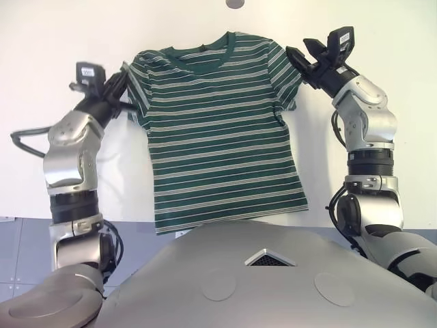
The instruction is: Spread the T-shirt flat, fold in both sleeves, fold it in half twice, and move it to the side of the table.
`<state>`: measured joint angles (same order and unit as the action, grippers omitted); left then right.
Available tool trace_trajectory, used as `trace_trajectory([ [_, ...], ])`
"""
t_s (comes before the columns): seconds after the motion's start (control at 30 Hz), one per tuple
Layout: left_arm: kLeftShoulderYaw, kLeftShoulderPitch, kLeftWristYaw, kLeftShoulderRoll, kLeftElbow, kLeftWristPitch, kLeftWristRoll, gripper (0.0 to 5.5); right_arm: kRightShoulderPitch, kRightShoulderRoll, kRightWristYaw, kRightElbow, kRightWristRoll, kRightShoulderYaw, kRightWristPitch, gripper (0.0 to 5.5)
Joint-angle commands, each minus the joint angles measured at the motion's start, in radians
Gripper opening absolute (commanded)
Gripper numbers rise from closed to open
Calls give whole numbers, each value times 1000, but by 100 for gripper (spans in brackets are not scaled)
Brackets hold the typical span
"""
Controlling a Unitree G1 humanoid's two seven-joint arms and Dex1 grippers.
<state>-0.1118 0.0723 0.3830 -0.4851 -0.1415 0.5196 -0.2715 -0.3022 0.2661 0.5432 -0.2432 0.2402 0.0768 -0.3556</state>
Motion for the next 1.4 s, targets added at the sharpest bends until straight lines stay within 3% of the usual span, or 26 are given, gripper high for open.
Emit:
trace_trajectory([
  [0.03, 149, 95, 40, 21, -23, 114, 23, 2, 52, 9, -76, 66, 3, 38, -65, 265],
  [0.2, 295, 131, 47, 50, 127, 121, 117, 2, 116, 5, -122, 121, 11, 57, -132, 265],
  [0.27, 284, 123, 29, 68, 103, 129, 118, 43, 101, 3, -132, 88, -1, 45, -160, 265],
  [0.4, 155, 48, 56, 141, -120, 152, -49, 118, 83, -21, -145, 29, 16, 51, -183, 235],
  [0.57, -126, -145, 96, 67, -306, 84, -160, 207, 78, -42, -148, -5, 38, 55, -182, 136],
  [0.67, -218, -271, 81, 13, -286, 36, -100, 211, 65, -64, -164, -30, 56, 77, -171, 70],
  [0.77, -145, -328, 52, -12, -267, 7, 7, 211, 61, -88, -168, -19, 77, 84, -153, 1],
  [0.93, 32, -271, 34, -25, -192, -8, 142, 211, 91, -100, -157, 114, 105, 71, -141, 1],
  [1.03, 61, -250, 46, -8, -237, -34, 144, 211, 98, -83, -157, 183, 69, 13, -134, 1],
  [1.17, 190, -318, 84, -75, -348, -71, 243, 211, 82, -66, -129, 270, -13, -142, -133, 1],
  [1.4, 300, -347, 100, -101, -319, -115, 339, 211, -3, -104, -86, 269, -123, -380, -165, 1],
])
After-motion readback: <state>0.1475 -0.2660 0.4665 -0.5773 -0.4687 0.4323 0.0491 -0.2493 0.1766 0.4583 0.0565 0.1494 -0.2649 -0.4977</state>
